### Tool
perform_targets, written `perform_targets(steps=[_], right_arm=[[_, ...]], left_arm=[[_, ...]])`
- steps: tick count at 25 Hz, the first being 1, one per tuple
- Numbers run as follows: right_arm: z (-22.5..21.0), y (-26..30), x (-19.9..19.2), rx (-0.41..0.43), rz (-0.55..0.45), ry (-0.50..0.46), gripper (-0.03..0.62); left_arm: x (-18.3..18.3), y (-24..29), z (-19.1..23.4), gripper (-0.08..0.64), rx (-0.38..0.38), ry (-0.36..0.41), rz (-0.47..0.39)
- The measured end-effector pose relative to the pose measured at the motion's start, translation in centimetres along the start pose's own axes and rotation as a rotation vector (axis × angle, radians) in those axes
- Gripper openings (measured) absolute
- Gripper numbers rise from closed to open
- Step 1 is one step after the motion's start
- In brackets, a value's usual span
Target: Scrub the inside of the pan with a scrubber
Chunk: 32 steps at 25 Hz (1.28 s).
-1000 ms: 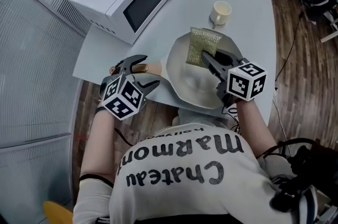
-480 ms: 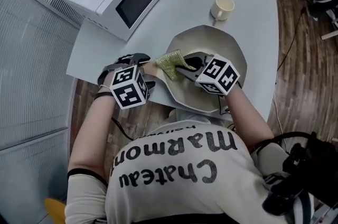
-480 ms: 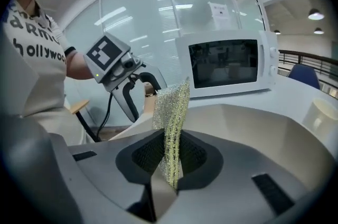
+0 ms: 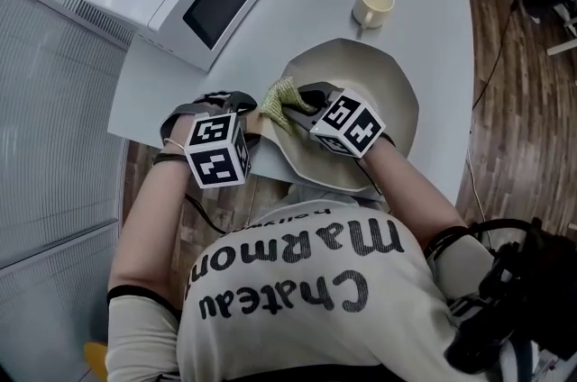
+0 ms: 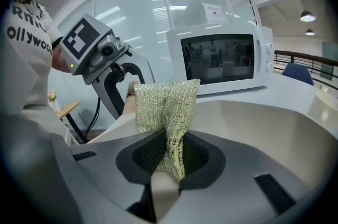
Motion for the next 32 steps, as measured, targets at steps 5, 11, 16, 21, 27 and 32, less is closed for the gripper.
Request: perform_targets(steps=[5, 11, 16, 21, 27, 32], right_arm=[[-0.9, 0.5, 0.2, -0.064, 0.018, 0.003, 0.058], [-3.6, 0.6, 0.2, -0.211, 0.017, 0.133, 0.058], [-6.3, 0.1, -0.7, -0.364, 0.006, 0.322, 0.058], [-8.1, -0.6, -1.5, -0.466, -0.017, 0.461, 0.058], [-11.0, -2.3, -3.4, -0.622, -0.071, 0.742, 0.060], [-13.1, -5.3, -5.4, -0.767, -0.128, 0.918, 0.061]], left_arm=[[-0.1, 0.1, 0.1, 0.244, -0.015, 0.020, -0.018], [-0.4, -0.1, 0.2, 0.245, -0.061, 0.050, -0.004], [-0.4, -0.1, -0.2, 0.247, -0.077, 0.067, -0.006], [-0.5, -0.1, -0.4, 0.247, -0.074, 0.094, 0.010], [-0.7, -0.1, -0.5, 0.245, -0.071, 0.107, 0.014], [-0.8, -0.2, -0.8, 0.245, -0.066, 0.098, 0.007]])
Point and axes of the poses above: the fingertips, and each gripper's own axes: y forward along the fingers, z to its left, x out of its top, the point moved 3 cm from there along -y, backward along the fingers, and after that the axes turned 7 degrees about -z, right-handed, at the moved point
